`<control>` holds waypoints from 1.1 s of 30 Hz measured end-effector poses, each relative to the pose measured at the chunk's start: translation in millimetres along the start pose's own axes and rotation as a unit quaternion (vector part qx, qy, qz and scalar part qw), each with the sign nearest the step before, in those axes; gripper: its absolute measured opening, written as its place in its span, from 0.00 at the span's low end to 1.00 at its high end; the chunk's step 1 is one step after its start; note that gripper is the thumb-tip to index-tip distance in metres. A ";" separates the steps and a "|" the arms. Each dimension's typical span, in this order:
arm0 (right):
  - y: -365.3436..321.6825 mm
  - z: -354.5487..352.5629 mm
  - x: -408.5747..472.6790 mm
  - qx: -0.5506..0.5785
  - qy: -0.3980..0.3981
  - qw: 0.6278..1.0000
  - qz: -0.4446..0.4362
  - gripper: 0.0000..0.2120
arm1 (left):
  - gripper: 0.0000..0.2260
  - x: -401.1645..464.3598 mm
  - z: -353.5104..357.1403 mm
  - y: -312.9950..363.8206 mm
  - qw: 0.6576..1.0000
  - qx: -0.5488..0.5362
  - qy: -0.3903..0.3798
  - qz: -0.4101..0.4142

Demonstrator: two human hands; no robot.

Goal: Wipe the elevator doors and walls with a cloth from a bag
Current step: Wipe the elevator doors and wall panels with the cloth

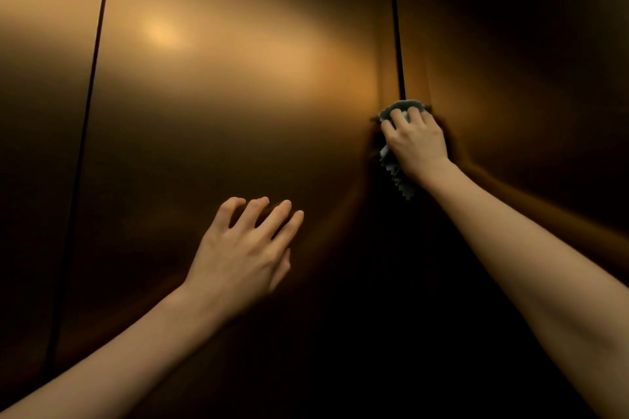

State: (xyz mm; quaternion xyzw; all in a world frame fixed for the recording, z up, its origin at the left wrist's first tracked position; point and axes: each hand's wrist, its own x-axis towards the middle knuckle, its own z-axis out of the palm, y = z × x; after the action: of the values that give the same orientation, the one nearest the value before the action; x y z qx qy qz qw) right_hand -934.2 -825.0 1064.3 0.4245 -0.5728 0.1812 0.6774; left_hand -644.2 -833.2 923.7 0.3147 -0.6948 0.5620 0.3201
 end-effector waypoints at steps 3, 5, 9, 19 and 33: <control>8.4 -5.9 27.7 0.018 -0.014 1.000 0.014 0.15 | 0.23 2.9 -1.0 -4.3 1.000 0.003 0.003 0.019; 8.4 -10.2 38.8 0.027 -0.023 0.999 0.023 0.16 | 0.23 2.0 -0.7 -6.5 1.000 0.004 0.001 0.031; 8.9 -10.1 27.9 0.034 -0.025 0.999 0.021 0.16 | 0.23 1.4 -0.4 -12.8 0.998 0.007 0.000 0.055; 14.2 -18.4 38.9 0.056 -0.022 0.997 0.053 0.15 | 0.22 5.9 -4.3 -15.4 0.996 0.004 0.003 0.092; -65.1 -30.6 42.7 0.421 0.074 0.889 0.167 0.19 | 0.20 4.9 -21.6 -61.7 0.998 0.005 0.054 0.018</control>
State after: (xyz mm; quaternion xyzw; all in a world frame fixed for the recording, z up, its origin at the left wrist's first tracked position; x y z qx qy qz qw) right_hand -855.7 -848.7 1080.6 0.5532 -0.4531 0.5466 0.4358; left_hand -595.9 -822.9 966.9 0.2726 -0.6790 0.5877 0.3454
